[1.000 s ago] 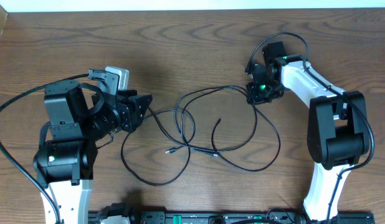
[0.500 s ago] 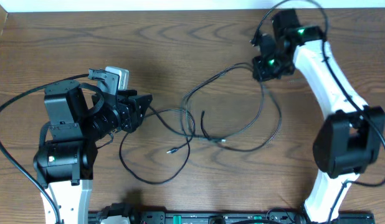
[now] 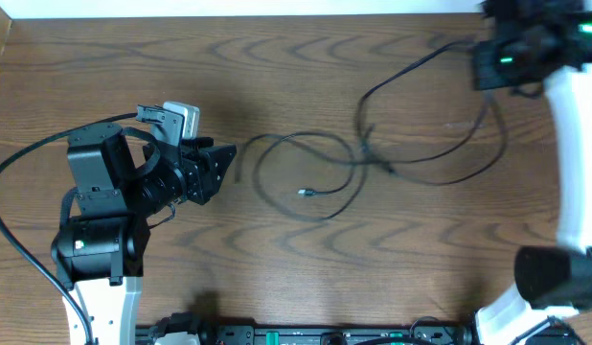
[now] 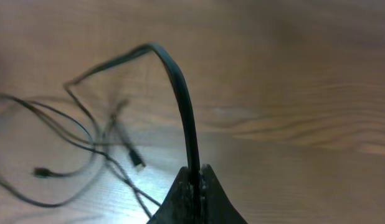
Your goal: Untangle cables
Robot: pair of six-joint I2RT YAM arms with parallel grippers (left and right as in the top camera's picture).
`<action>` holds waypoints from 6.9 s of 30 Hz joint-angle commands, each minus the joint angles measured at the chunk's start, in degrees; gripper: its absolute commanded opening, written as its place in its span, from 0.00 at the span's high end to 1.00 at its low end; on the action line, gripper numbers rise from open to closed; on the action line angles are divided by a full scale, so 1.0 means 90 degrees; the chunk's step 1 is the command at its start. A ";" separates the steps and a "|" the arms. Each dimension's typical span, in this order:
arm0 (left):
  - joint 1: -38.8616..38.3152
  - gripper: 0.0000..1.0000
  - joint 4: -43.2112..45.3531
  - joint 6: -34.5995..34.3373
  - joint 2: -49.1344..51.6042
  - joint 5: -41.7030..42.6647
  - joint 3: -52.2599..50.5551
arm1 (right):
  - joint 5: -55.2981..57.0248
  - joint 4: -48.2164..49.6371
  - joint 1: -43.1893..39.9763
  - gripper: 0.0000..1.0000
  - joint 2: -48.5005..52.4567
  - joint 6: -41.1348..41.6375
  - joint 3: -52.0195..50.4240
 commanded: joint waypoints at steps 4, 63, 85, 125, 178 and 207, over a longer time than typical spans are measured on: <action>-0.0005 0.54 0.0007 0.0073 -0.0024 0.0253 0.0022 | -0.0731 -0.0073 -0.0262 0.99 -0.1173 0.0080 0.0680; -0.0002 0.53 -0.0289 0.0036 -0.0032 0.0051 0.0022 | 0.1610 -0.1061 0.2742 0.01 0.1450 0.3152 -0.1457; -0.0002 0.54 -0.0410 0.0177 -0.0032 0.0051 0.0022 | 0.1069 0.1115 0.3334 0.01 0.1450 0.4889 -0.4255; -0.0002 0.53 -0.0549 0.0323 -0.0032 0.0049 0.0022 | -0.0588 0.1700 0.2033 0.99 0.0716 0.2977 -0.1175; -0.0002 0.54 -0.0549 0.0323 -0.0044 0.0049 0.0022 | -0.0202 0.0670 0.2227 0.01 0.0896 0.0806 -0.2424; -0.0002 0.54 -0.0644 0.0372 -0.0211 0.0049 0.0022 | -0.0342 0.2929 0.2902 0.99 0.0809 0.1603 -0.5277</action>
